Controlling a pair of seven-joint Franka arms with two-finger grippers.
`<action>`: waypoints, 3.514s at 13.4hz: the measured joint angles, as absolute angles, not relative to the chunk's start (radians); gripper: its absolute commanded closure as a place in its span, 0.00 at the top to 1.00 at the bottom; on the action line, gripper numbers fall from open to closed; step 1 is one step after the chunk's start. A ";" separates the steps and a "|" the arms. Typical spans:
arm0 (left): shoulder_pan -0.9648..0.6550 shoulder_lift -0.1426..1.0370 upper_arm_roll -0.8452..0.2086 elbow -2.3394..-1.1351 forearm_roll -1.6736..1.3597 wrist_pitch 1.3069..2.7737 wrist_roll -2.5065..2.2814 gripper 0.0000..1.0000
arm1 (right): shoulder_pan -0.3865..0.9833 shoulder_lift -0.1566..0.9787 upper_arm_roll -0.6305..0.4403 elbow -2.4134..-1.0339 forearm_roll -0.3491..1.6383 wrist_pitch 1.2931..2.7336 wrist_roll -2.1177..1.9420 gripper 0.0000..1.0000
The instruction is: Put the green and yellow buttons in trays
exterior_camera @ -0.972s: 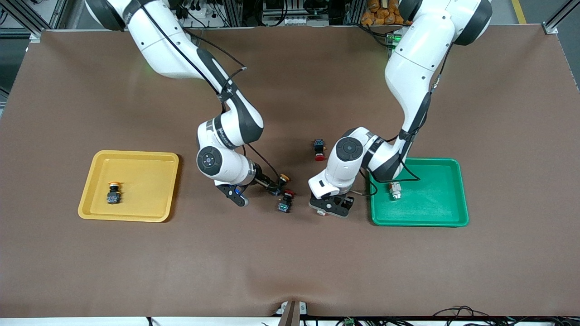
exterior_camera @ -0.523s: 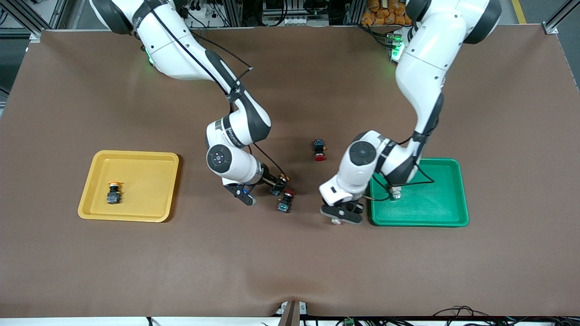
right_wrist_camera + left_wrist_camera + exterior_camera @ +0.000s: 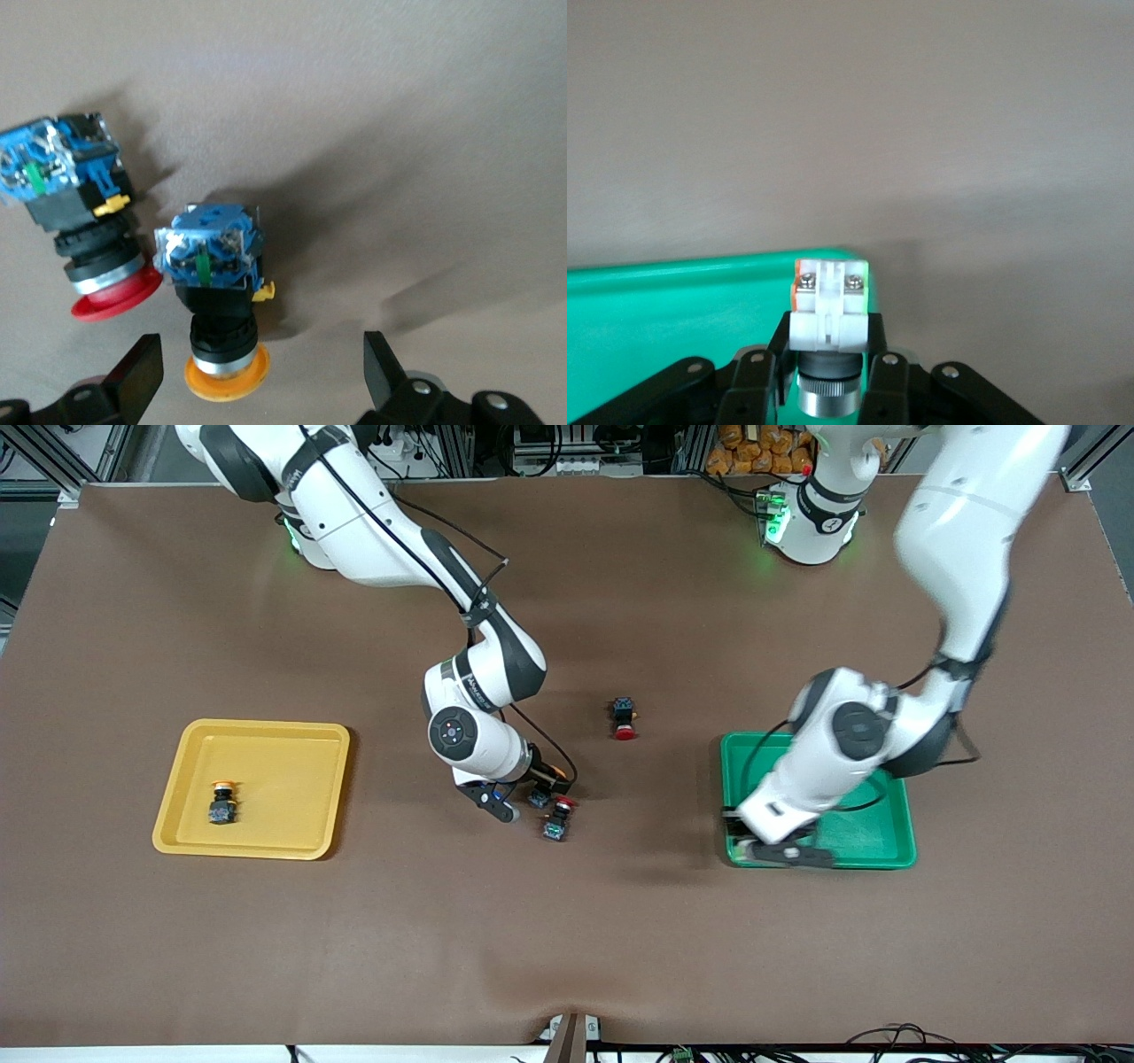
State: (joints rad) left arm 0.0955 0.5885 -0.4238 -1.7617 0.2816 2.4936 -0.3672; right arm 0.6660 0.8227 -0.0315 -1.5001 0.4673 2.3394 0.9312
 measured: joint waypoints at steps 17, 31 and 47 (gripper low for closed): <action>0.315 0.604 -0.437 -1.900 0.282 2.434 -0.358 1.00 | 0.602 0.744 -0.103 -1.441 0.448 2.131 0.888 0.00; 0.323 0.460 -0.497 -1.538 0.283 1.924 -0.358 1.00 | 0.129 0.592 -0.182 -1.574 0.176 1.620 0.120 1.00; -0.025 -0.063 -0.005 -1.716 0.044 1.638 -0.085 1.00 | 0.105 0.243 -0.167 -1.720 0.048 1.878 -0.075 1.00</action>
